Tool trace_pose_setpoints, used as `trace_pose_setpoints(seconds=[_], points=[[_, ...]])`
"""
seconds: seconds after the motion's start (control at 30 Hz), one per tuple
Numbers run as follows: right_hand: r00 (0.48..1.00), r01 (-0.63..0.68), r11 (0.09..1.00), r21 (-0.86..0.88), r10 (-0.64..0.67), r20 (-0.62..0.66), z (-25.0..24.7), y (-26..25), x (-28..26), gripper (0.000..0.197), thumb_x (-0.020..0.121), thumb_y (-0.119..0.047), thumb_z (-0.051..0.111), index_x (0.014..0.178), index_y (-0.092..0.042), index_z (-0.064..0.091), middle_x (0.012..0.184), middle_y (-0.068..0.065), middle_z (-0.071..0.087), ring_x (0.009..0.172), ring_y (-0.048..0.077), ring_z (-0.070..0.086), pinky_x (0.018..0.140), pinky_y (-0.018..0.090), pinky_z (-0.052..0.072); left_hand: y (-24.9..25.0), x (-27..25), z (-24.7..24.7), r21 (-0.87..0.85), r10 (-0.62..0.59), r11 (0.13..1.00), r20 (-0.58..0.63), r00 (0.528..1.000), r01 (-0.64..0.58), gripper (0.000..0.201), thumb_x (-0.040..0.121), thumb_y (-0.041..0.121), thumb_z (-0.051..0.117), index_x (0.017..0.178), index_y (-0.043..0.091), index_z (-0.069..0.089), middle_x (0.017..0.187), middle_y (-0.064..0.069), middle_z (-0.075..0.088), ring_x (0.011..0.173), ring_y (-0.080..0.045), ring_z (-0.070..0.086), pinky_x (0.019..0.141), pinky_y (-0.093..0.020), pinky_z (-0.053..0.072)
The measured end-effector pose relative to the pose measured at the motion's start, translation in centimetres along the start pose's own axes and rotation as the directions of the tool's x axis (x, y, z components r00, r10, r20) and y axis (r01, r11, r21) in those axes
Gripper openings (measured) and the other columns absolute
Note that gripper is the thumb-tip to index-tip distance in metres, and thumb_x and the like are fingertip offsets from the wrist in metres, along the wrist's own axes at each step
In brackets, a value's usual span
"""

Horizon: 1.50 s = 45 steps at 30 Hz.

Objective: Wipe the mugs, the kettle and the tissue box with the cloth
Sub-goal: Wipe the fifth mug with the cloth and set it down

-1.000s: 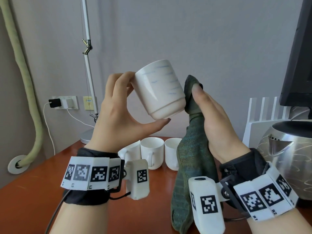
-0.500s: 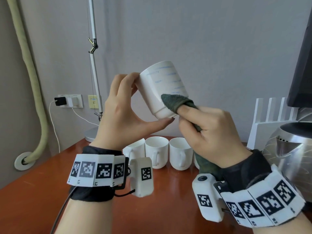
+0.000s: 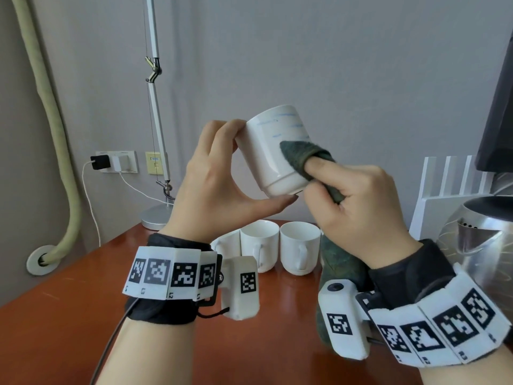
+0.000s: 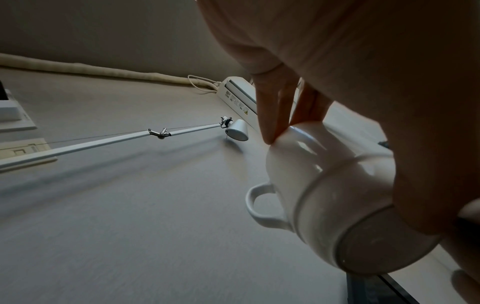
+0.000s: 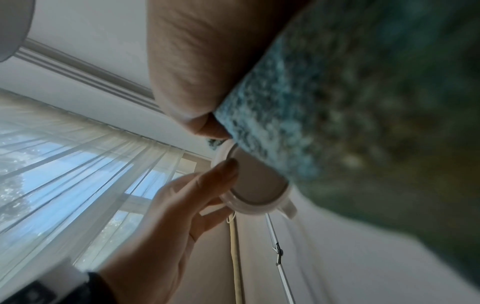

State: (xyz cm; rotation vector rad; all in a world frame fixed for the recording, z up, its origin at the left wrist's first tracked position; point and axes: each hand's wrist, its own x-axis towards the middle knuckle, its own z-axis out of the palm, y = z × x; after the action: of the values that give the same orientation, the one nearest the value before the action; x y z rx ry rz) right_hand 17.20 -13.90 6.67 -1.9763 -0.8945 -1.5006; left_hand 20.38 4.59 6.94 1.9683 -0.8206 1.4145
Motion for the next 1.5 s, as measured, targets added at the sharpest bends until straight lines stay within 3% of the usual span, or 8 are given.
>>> trace_pose_setpoints(seconds=[0.57,0.67,0.87,1.0,1.17,1.3,1.4,1.5], points=[[0.993,-0.062,0.998,0.004,0.061,0.101,-1.7,0.9,0.3,0.034,0.075,-0.021,0.038,0.088,-0.028,0.068,0.043,-0.007,0.017,0.046,0.018,0.021,0.048,0.023,0.021,0.6,0.1,0.1,-0.004,0.067,0.998,0.094,0.993,-0.067,0.091,0.062,0.052,0.08,0.126,-0.008,0.051,0.11,-0.013,0.051,0.103,-0.024,0.053,0.084,-0.047,0.053],[0.986,-0.05,0.996,0.078,0.037,0.16,-1.7,0.5,0.2,0.028,0.074,-0.02,0.038,0.068,-0.026,0.065,0.044,-0.011,0.017,0.043,0.013,0.021,0.049,0.022,0.022,0.5,0.1,-0.1,0.008,0.052,0.999,0.101,0.994,-0.053,0.093,0.061,0.053,0.081,0.126,-0.006,0.051,0.111,-0.009,0.05,0.102,-0.023,0.053,0.084,-0.046,0.053],[0.989,-0.064,0.993,-0.1,0.076,0.125,-1.6,0.2,0.5,0.023,0.073,-0.023,0.037,0.088,-0.034,0.05,0.043,-0.002,0.016,0.052,0.023,0.023,0.046,0.023,0.019,1.2,-0.1,0.7,0.005,0.096,0.995,0.178,0.979,-0.099,0.095,0.062,0.048,0.088,0.128,-0.009,0.049,0.113,-0.013,0.051,0.102,-0.025,0.054,0.085,-0.045,0.053],[0.985,-0.109,0.99,-0.09,0.12,0.126,-1.8,0.7,0.3,0.018,0.073,-0.02,0.038,0.068,-0.018,0.055,0.044,-0.002,0.019,0.044,0.021,0.023,0.046,0.024,0.022,0.7,0.0,0.2,0.006,0.078,0.997,0.149,0.986,-0.08,0.092,0.063,0.054,0.079,0.126,-0.007,0.051,0.111,-0.012,0.051,0.102,-0.023,0.054,0.085,-0.045,0.053],[0.959,-0.138,0.99,0.019,0.129,0.253,-2.3,0.9,0.4,0.023,0.072,-0.028,0.036,0.08,-0.029,0.058,0.047,0.001,0.02,0.046,0.016,0.021,0.049,0.023,0.021,0.4,0.0,-0.2,0.019,0.047,0.999,0.148,0.988,-0.05,0.092,0.062,0.055,0.079,0.126,-0.005,0.052,0.111,-0.01,0.05,0.101,-0.022,0.053,0.083,-0.046,0.053],[0.938,-0.119,0.992,-0.043,0.126,0.322,-2.7,0.5,0.5,0.02,0.069,-0.029,0.034,0.058,-0.021,0.049,0.055,0.003,0.031,0.048,0.019,0.024,0.045,0.024,0.02,0.9,-0.1,0.5,0.015,0.087,0.996,0.201,0.976,-0.092,0.094,0.061,0.05,0.085,0.128,-0.005,0.049,0.112,-0.011,0.05,0.099,-0.023,0.054,0.082,-0.042,0.052],[0.949,-0.116,0.983,-0.143,0.152,0.276,-2.7,0.3,0.6,0.026,0.069,-0.031,0.033,0.071,-0.02,0.057,0.058,0.003,0.032,0.055,0.02,0.027,0.041,0.023,0.022,1.6,-0.1,0.9,0.004,0.126,0.992,0.221,0.967,-0.13,0.09,0.064,0.052,0.08,0.127,-0.005,0.049,0.111,-0.012,0.05,0.098,-0.02,0.052,0.081,-0.034,0.048],[0.956,-0.137,0.975,-0.176,0.177,0.232,-2.9,0.3,0.8,0.022,0.071,-0.03,0.034,0.083,-0.04,0.049,0.05,0.002,0.034,0.056,0.021,0.032,0.044,0.023,0.025,2.1,-0.1,1.1,-0.019,0.144,0.989,0.226,0.963,-0.144,0.09,0.065,0.052,0.076,0.127,-0.007,0.049,0.111,-0.012,0.05,0.099,-0.019,0.051,0.081,-0.029,0.047]])
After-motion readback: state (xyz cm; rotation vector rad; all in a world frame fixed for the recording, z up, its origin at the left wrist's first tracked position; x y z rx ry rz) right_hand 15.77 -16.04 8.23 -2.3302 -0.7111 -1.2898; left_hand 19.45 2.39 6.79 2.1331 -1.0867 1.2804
